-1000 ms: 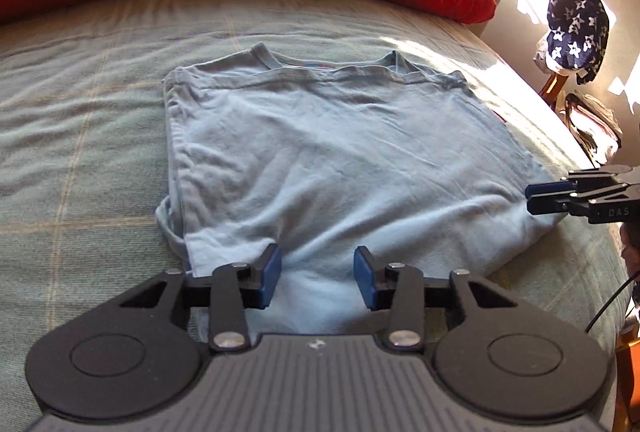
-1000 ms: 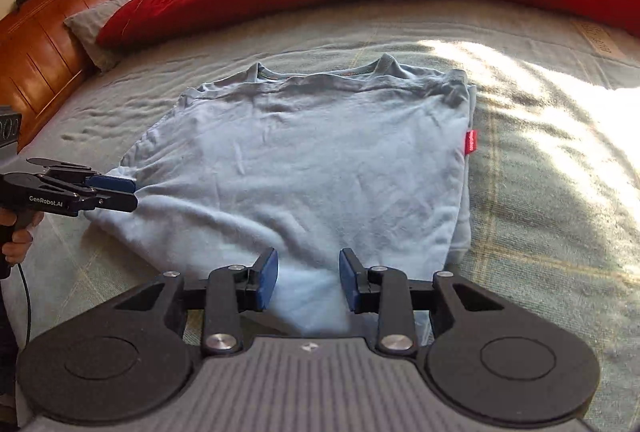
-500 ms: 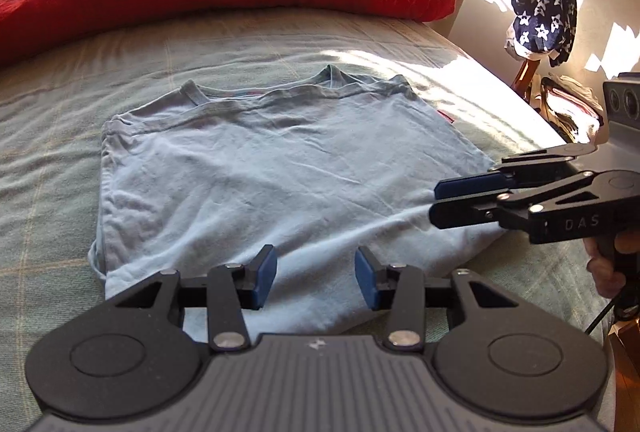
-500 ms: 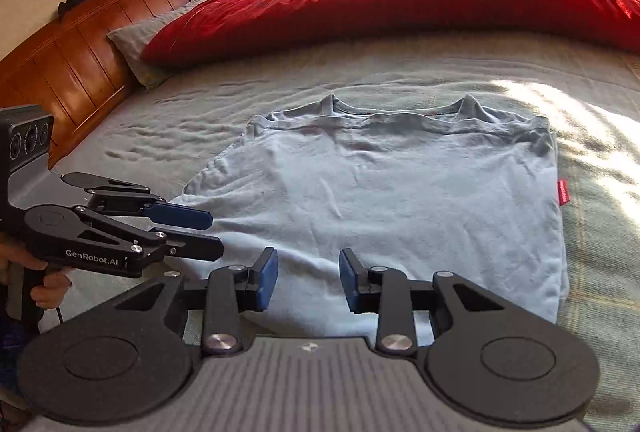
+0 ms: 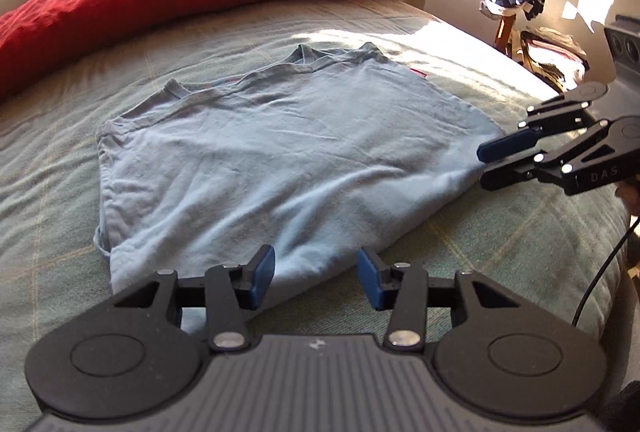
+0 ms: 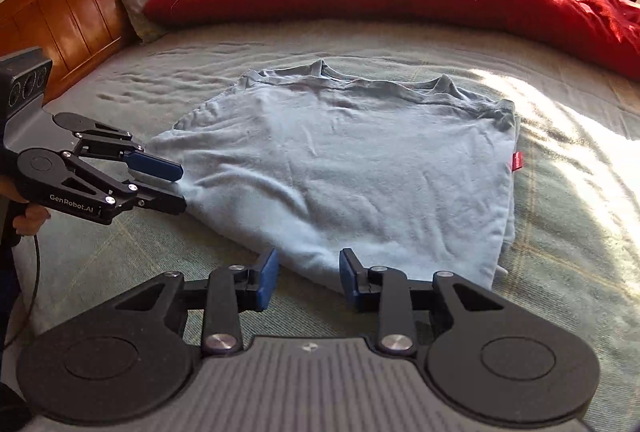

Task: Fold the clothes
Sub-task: 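Roll both grippers and lower them onto the shirt's side edge, then close both grippers on the side edge of the folded shirt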

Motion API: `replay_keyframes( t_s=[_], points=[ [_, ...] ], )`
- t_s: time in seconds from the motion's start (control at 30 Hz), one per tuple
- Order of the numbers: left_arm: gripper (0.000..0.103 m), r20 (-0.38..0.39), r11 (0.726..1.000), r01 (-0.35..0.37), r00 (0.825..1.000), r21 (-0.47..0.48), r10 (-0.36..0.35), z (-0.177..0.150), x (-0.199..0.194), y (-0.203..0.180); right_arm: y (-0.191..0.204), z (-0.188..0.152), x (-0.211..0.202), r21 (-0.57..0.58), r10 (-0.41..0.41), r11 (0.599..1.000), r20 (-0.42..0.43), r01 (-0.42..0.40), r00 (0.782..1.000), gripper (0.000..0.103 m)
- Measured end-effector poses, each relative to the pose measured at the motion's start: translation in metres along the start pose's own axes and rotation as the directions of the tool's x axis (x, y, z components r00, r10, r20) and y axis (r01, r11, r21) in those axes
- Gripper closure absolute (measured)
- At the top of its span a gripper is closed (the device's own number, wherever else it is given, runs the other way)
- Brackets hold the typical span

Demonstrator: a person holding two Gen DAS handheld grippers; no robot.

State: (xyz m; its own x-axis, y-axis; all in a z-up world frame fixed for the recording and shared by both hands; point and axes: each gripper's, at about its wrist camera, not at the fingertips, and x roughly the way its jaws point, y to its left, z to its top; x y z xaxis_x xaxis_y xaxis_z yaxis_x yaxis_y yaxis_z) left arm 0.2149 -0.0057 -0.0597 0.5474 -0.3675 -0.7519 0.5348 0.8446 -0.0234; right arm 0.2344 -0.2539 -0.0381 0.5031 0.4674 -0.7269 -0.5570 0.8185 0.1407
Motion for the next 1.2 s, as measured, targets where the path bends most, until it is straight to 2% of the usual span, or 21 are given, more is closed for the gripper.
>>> replay_keyframes(
  t_s=[0.07,0.13,0.17,0.27,0.33,0.47,0.5,0.6,0.67,0.73,0.8,0.9,0.97,1.03,1.13,1.2],
  points=[
    [0.046,0.019,0.983,-0.064,0.998,0.174,0.061,0.001,-0.007,-0.017,0.007,0.001,-0.01,-0.09,-0.053,0.995,-0.008,0.052,0.999,0.059],
    [0.044,0.035,0.934,-0.145,0.989,0.325,0.141,-0.004,-0.009,-0.033,0.018,0.0,-0.015,-0.201,-0.124,0.972,-0.015,0.118,0.992,0.056],
    [0.044,0.047,0.899,-0.184,0.983,0.397,0.18,-0.007,-0.01,-0.041,0.023,0.0,-0.011,-0.246,-0.144,0.96,-0.018,0.135,0.989,0.055],
    [0.044,0.097,0.801,-0.282,0.957,0.528,0.273,-0.016,-0.005,-0.055,0.039,-0.001,0.001,-0.363,-0.19,0.917,-0.024,0.168,0.982,0.055],
    [0.042,0.128,0.705,-0.336,0.934,0.624,0.333,-0.024,0.005,-0.061,0.05,-0.002,0.013,-0.427,-0.207,0.887,-0.025,0.177,0.978,0.055],
    [0.042,0.137,0.605,-0.363,0.912,0.709,0.387,-0.034,0.026,-0.063,0.072,-0.005,0.04,-0.557,-0.245,0.806,-0.006,0.2,0.97,0.052],
    [0.042,0.14,0.594,-0.359,0.914,0.72,0.382,-0.035,0.031,-0.065,0.076,-0.004,0.045,-0.577,-0.244,0.791,0.004,0.201,0.97,0.045],
    [0.043,0.184,0.537,-0.38,0.905,0.753,0.383,-0.031,0.048,-0.071,0.088,0.001,0.062,-0.641,-0.243,0.741,0.024,0.202,0.97,0.041],
    [0.043,0.205,0.512,-0.385,0.905,0.768,0.372,-0.027,0.057,-0.077,0.095,0.007,0.074,-0.675,-0.245,0.709,0.037,0.205,0.969,0.041],
    [0.043,0.207,0.504,-0.378,0.909,0.776,0.363,-0.02,0.066,-0.079,0.096,0.009,0.082,-0.693,-0.25,0.69,0.04,0.208,0.967,0.04],
    [0.039,0.204,0.507,-0.373,0.911,0.777,0.358,-0.016,0.07,-0.076,0.096,0.012,0.09,-0.711,-0.256,0.671,0.044,0.211,0.966,0.036],
    [0.033,0.211,0.526,-0.377,0.913,0.762,0.349,-0.015,0.064,-0.063,0.079,0.014,0.091,-0.698,-0.271,0.68,0.046,0.225,0.962,0.033],
    [0.033,0.207,0.521,-0.39,0.904,0.76,0.374,-0.016,0.063,-0.051,0.059,0.016,0.089,-0.679,-0.295,0.694,0.034,0.239,0.955,0.033],
    [0.033,0.205,0.511,-0.407,0.891,0.757,0.406,-0.02,0.06,-0.038,0.039,0.014,0.085,-0.68,-0.345,0.678,0.041,0.279,0.938,0.033],
    [0.033,0.188,0.526,-0.428,0.874,0.735,0.448,-0.024,0.055,-0.017,0.009,0.013,0.081,-0.68,-0.408,0.656,0.045,0.327,0.912,0.033],
    [0.033,0.186,0.527,-0.434,0.869,0.73,0.459,-0.023,0.055,-0.012,-0.008,0.011,0.081,-0.678,-0.453,0.642,0.041,0.358,0.891,0.033]
  ],
)
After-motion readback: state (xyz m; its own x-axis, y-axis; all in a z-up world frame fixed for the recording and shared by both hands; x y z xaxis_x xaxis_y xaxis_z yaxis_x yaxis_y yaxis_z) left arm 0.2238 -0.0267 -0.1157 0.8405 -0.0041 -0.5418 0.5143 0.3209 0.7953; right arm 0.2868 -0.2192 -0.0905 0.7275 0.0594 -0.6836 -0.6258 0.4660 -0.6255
